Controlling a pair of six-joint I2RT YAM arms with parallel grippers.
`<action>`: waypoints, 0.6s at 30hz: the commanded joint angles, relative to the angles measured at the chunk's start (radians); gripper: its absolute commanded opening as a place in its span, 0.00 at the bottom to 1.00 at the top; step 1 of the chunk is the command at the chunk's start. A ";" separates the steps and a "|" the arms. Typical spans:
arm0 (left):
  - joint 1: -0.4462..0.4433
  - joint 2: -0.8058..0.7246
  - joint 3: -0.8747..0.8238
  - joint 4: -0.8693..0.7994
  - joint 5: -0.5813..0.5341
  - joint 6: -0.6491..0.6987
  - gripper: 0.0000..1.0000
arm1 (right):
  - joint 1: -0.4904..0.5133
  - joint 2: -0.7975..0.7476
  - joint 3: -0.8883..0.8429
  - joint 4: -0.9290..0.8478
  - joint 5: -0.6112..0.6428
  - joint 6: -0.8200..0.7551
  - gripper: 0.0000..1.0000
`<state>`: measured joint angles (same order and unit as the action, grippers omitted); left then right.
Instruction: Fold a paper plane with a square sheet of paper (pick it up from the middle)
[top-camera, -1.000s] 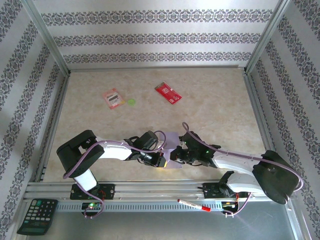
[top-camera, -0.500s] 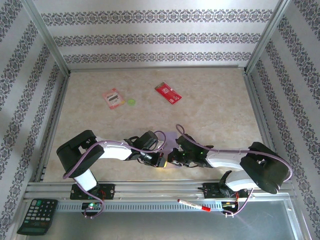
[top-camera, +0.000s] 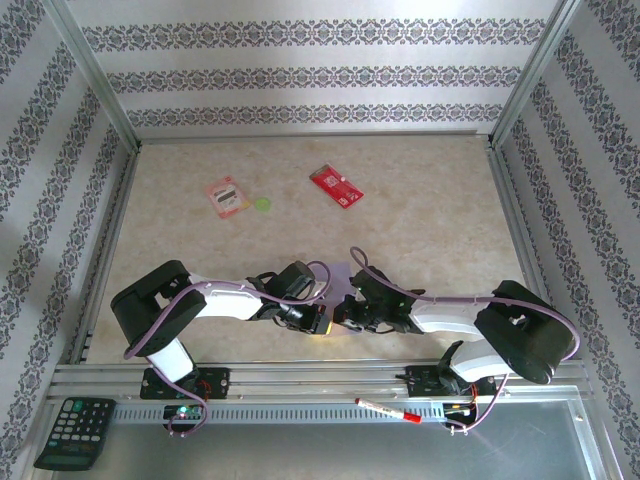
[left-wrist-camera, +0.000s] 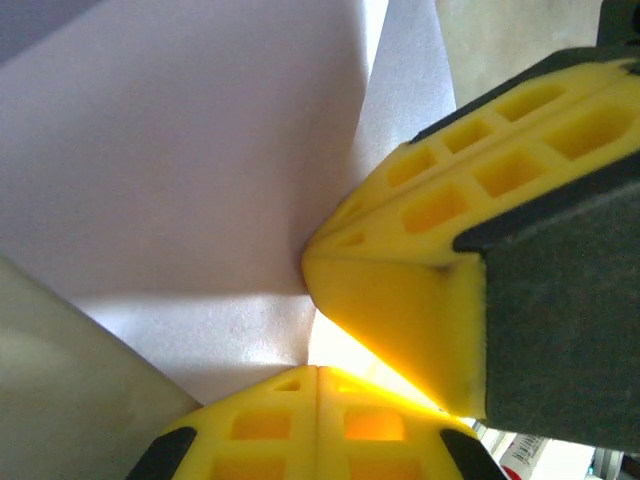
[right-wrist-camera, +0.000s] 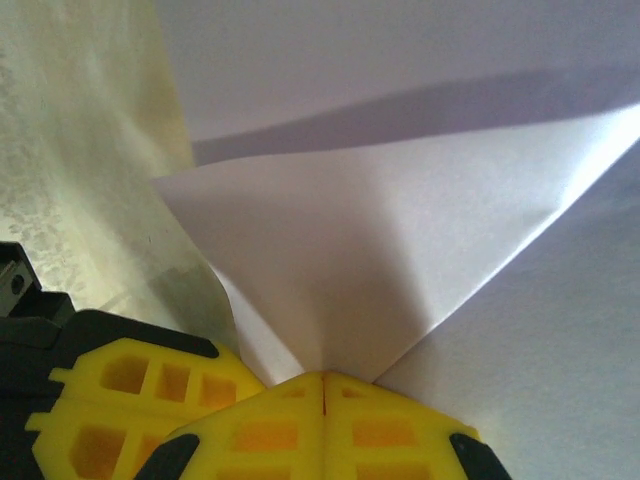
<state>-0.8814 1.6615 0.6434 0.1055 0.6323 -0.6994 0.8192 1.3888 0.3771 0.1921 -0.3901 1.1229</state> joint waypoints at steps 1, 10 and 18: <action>0.005 0.025 -0.048 -0.145 -0.074 0.036 0.00 | -0.028 -0.016 -0.002 -0.002 0.026 -0.021 0.00; 0.005 0.035 -0.044 -0.136 -0.070 0.036 0.00 | 0.002 -0.024 -0.003 0.030 0.004 -0.014 0.00; 0.005 0.037 -0.038 -0.146 -0.071 0.040 0.00 | 0.022 0.058 0.007 0.081 -0.017 -0.010 0.00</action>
<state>-0.8814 1.6611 0.6434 0.1051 0.6323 -0.6876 0.8276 1.4220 0.3779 0.2531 -0.3973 1.1202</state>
